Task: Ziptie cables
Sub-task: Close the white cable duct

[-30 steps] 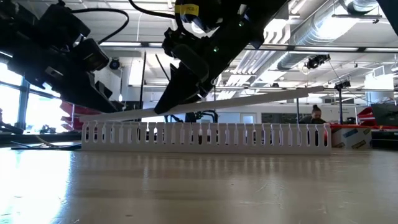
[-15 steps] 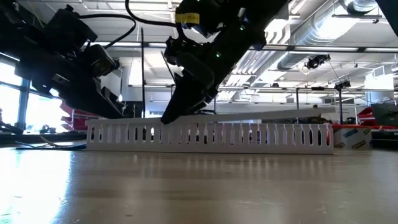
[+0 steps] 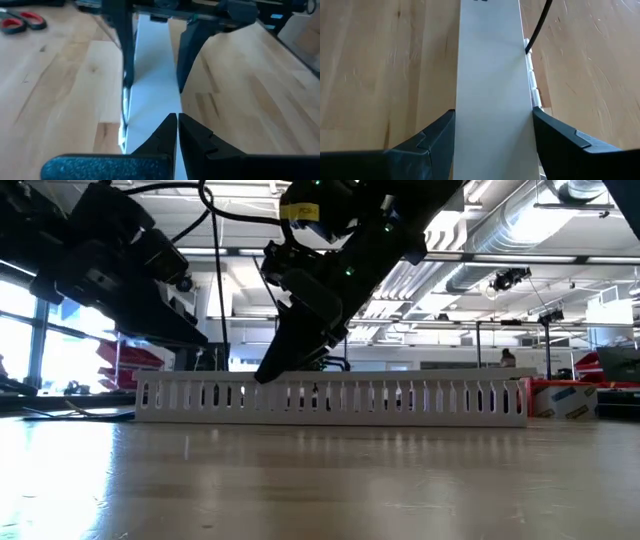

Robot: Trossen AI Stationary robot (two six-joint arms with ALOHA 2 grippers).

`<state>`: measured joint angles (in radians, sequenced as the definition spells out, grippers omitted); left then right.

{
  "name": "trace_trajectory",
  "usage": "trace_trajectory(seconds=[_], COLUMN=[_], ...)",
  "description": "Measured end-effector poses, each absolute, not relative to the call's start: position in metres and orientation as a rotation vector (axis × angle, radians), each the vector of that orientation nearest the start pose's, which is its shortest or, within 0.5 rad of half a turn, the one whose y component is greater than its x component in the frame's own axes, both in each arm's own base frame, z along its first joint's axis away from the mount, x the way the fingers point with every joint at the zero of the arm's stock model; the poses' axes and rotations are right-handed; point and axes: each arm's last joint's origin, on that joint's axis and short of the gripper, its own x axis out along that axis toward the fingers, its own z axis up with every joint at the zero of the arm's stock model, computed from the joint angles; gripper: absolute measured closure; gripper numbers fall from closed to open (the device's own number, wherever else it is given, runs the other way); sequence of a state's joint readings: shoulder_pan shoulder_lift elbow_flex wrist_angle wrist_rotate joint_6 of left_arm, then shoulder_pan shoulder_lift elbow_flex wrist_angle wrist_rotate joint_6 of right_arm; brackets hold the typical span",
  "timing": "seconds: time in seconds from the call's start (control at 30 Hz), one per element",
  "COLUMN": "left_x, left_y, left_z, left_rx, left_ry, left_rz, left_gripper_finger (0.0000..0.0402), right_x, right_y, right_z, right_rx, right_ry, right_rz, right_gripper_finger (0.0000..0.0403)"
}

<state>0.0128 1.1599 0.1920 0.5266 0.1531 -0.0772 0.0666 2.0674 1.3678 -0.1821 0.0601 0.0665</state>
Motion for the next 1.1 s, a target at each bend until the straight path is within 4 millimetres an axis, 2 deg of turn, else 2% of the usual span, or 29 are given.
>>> trace_trajectory(seconds=[0.17,0.27,0.4,0.57,0.9,0.97,1.0,1.1], left_x=[0.201,0.206,0.208,0.210,0.209,0.208,0.208,0.205], left_y=[-0.002,-0.001,0.001,0.001,0.014,0.021,0.024,0.035], left_z=[0.138,0.132,0.127,0.131,0.134,0.135,0.135,0.133], left_rx=[-0.111,-0.098,-0.087,-0.104,-0.198,-0.219,-0.227,-0.253], left_ry=[0.451,0.485,0.504,0.459,0.440,0.434,0.437,0.456], left_rz=[-0.141,-0.088,-0.033,-0.023,0.049,0.037,0.029,0.031], left_gripper_finger=[0.0402,0.0402,0.0402,0.0402,0.0400,0.0391,0.0383,0.0347], right_x=[0.433,0.434,0.437,0.440,0.441,0.440,0.440,0.439], right_y=[0.027,0.027,0.027,0.027,0.021,0.022,0.022,0.022], right_z=[0.149,0.151,0.157,0.167,0.169,0.168,0.168,0.167], right_rx=[-0.010,-0.014,-0.033,-0.072,-0.091,-0.096,-0.093,-0.099], right_ry=[0.878,0.876,0.893,0.908,0.920,0.912,0.913,0.915], right_rz=[-0.016,-0.013,0.003,0.021,0.057,0.059,0.069,0.078], right_gripper_finger=[0.0194,0.0194,0.0194,0.0194,0.0201,0.0301,0.0333,0.0372])
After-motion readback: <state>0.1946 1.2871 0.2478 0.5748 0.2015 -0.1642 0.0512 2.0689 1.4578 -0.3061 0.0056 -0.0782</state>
